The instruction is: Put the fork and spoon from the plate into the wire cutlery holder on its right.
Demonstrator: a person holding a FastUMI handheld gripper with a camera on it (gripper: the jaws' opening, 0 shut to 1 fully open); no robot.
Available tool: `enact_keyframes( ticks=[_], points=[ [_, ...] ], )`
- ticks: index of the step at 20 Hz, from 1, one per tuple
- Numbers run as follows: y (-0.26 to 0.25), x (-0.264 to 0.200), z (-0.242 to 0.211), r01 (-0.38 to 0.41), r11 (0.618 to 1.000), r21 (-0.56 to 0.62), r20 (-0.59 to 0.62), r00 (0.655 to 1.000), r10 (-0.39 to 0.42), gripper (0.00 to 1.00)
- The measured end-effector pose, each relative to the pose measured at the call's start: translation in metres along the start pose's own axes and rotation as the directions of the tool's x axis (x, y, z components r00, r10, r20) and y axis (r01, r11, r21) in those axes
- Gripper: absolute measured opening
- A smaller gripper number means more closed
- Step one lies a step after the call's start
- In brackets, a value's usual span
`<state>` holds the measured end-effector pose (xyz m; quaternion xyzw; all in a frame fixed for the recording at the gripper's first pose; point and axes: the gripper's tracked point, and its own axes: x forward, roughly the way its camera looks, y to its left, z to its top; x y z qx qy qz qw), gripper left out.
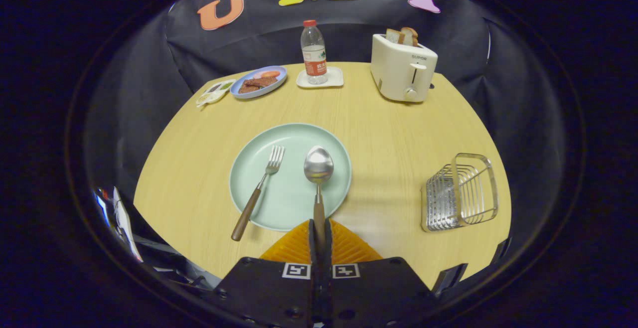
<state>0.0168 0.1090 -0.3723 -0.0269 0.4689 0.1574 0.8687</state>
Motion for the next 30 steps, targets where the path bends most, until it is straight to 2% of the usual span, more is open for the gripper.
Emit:
enact_keyframes(
  ticks=[9, 16, 24, 30],
  points=[
    [-0.093, -0.063, 0.004, 0.053, 0.999, 0.002, 0.050, 0.997, -0.053, 0.01],
    [-0.147, -0.082, -0.002, 0.080, 0.995, 0.055, 0.051, 0.995, -0.083, 0.01],
    [-0.167, -0.088, -0.010, 0.068, 0.991, 0.114, -0.002, 0.998, -0.068, 0.02],
    [-0.164, -0.086, -0.003, 0.077, 0.992, 0.101, -0.005, 0.997, -0.076, 0.05]
  ],
)
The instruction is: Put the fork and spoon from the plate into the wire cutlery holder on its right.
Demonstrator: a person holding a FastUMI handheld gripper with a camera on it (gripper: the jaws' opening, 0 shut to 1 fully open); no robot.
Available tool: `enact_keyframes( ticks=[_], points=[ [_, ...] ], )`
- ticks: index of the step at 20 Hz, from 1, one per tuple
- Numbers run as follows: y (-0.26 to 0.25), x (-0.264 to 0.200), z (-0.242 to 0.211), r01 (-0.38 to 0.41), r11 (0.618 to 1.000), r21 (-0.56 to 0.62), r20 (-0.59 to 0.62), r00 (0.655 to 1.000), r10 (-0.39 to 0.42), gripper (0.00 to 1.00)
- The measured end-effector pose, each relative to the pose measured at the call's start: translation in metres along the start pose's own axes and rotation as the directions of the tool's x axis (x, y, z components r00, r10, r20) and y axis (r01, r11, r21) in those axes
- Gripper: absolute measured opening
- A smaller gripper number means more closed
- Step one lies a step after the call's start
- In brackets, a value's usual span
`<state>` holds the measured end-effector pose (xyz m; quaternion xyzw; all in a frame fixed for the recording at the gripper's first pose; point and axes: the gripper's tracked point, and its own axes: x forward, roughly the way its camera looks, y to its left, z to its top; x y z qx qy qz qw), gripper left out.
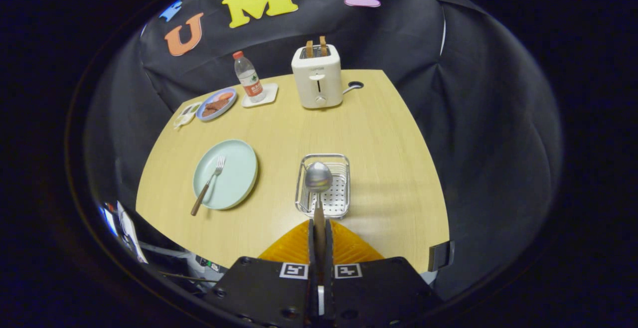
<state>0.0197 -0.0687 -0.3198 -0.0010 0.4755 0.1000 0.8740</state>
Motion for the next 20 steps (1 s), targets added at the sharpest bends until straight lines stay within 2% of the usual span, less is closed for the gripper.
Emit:
enact_keyframes(
  ticks=[4, 5, 7, 10, 12, 13, 16, 17, 19, 20],
  points=[
    [0.003, 0.001, 0.012, 0.021, 1.000, 0.012, 0.028, 0.999, -0.021, 0.05],
    [0.003, -0.001, 0.015, 0.029, 1.000, 0.007, 0.044, 0.999, -0.029, 0.11],
    [0.001, -0.005, 0.027, 0.067, 0.998, 0.002, 0.088, 0.994, -0.067, 0.11],
    [0.014, -0.007, 0.035, 0.085, 0.996, -0.016, 0.131, 0.988, -0.082, 0.13],
    [0.029, -0.004, 0.036, 0.074, 0.997, -0.017, 0.138, 0.988, -0.071, 0.19],
    [0.036, -0.002, 0.035, 0.079, 0.997, -0.018, 0.140, 0.987, -0.075, 0.28],
    [0.060, 0.006, 0.034, 0.094, 0.996, -0.007, 0.157, 0.983, -0.091, 0.33],
    [0.069, 0.010, 0.032, 0.104, 0.995, -0.012, 0.155, 0.983, -0.101, 0.40],
    [0.090, 0.019, 0.029, 0.104, 0.994, -0.022, 0.148, 0.984, -0.100, 0.45],
    [0.101, 0.024, 0.028, 0.103, 0.994, -0.027, 0.141, 0.985, -0.098, 0.52]
  ],
)
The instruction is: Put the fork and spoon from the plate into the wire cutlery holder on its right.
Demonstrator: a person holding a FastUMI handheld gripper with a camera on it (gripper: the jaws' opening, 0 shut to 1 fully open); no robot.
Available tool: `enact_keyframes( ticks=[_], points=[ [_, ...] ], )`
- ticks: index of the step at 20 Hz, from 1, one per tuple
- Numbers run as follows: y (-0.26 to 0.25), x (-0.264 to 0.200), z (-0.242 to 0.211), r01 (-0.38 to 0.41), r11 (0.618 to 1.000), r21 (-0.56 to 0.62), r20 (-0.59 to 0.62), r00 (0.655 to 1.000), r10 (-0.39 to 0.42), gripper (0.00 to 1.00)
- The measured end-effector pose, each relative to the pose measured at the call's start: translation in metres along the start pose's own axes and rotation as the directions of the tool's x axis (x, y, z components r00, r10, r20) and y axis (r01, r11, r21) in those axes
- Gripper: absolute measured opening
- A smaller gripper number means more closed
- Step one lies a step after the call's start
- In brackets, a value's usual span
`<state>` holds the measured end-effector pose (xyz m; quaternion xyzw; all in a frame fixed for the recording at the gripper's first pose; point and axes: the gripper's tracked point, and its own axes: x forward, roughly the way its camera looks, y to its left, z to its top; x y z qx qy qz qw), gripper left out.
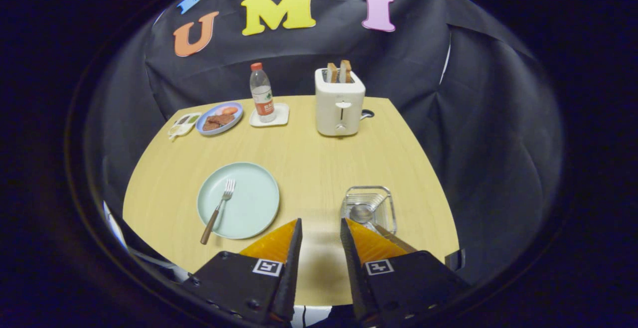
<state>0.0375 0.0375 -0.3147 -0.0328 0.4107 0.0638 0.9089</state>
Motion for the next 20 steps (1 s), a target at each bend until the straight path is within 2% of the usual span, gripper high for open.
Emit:
enact_keyframes(
  ticks=[3, 5, 7, 12, 17, 20],
  points=[
    [0.045, 0.008, -0.002, -0.051, 0.999, -0.014, -0.009, 0.999, 0.051, 0.73],
    [0.069, 0.017, -0.005, -0.053, 0.998, -0.037, -0.019, 0.998, 0.053, 0.92],
    [0.097, 0.024, -0.009, -0.075, 0.997, -0.029, -0.030, 0.997, 0.074, 0.98],
    [0.157, 0.035, -0.032, -0.117, 0.993, -0.019, -0.101, 0.988, 0.115, 0.98],
    [0.197, 0.054, -0.041, -0.128, 0.991, 0.030, -0.090, 0.987, 0.130, 0.97],
    [0.211, 0.071, -0.041, -0.102, 0.992, 0.078, -0.067, 0.992, 0.107, 0.83]
  ],
)
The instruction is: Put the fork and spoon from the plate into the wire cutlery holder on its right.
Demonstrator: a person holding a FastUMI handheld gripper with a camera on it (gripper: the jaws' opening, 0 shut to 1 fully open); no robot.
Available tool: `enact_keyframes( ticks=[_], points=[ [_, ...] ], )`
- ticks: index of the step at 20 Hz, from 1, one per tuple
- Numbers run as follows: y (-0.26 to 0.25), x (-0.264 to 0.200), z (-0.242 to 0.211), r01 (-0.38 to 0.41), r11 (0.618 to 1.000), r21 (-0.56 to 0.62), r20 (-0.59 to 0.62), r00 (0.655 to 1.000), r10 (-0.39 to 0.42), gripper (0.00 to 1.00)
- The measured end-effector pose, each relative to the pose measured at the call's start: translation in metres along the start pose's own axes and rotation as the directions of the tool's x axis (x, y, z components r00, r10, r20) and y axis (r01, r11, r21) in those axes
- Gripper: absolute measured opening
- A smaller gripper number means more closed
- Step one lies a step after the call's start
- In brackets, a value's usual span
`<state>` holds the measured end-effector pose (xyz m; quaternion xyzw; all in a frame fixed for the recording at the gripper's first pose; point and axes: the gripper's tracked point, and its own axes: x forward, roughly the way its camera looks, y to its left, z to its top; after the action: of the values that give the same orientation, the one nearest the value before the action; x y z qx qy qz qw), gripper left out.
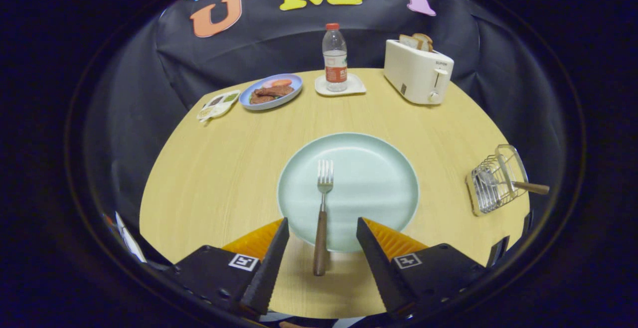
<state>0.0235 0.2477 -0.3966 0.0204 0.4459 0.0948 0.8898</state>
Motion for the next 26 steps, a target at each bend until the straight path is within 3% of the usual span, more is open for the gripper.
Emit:
enact_keyframes(
  ticks=[1, 4, 7, 9, 11, 12, 15, 20, 24, 26],
  points=[
    [0.004, 0.007, -0.002, 0.010, 1.000, 0.003, -0.003, 1.000, -0.010, 0.73],
    [0.007, 0.022, -0.002, 0.031, 0.999, 0.009, -0.012, 0.999, -0.031, 0.73],
    [0.007, 0.033, -0.007, 0.039, 0.999, 0.032, -0.048, 0.998, -0.037, 0.58],
    [-0.003, 0.037, -0.009, 0.071, 0.997, 0.040, -0.061, 0.996, -0.069, 0.55],
    [-0.003, 0.040, -0.012, 0.066, 0.997, 0.049, -0.078, 0.995, -0.062, 0.38],
    [-0.001, 0.041, -0.015, 0.054, 0.997, 0.049, -0.089, 0.995, -0.049, 0.37],
    [-0.008, 0.040, -0.016, 0.057, 0.998, 0.038, -0.116, 0.992, -0.052, 0.11],
    [-0.017, 0.017, -0.019, 0.020, 1.000, -0.004, -0.132, 0.991, -0.020, 0.06],
    [-0.032, -0.012, -0.005, -0.021, 0.994, -0.111, -0.083, 0.996, 0.011, 0.06],
    [-0.049, -0.026, 0.001, -0.003, 0.986, -0.170, -0.064, 0.998, -0.008, 0.06]
  ],
)
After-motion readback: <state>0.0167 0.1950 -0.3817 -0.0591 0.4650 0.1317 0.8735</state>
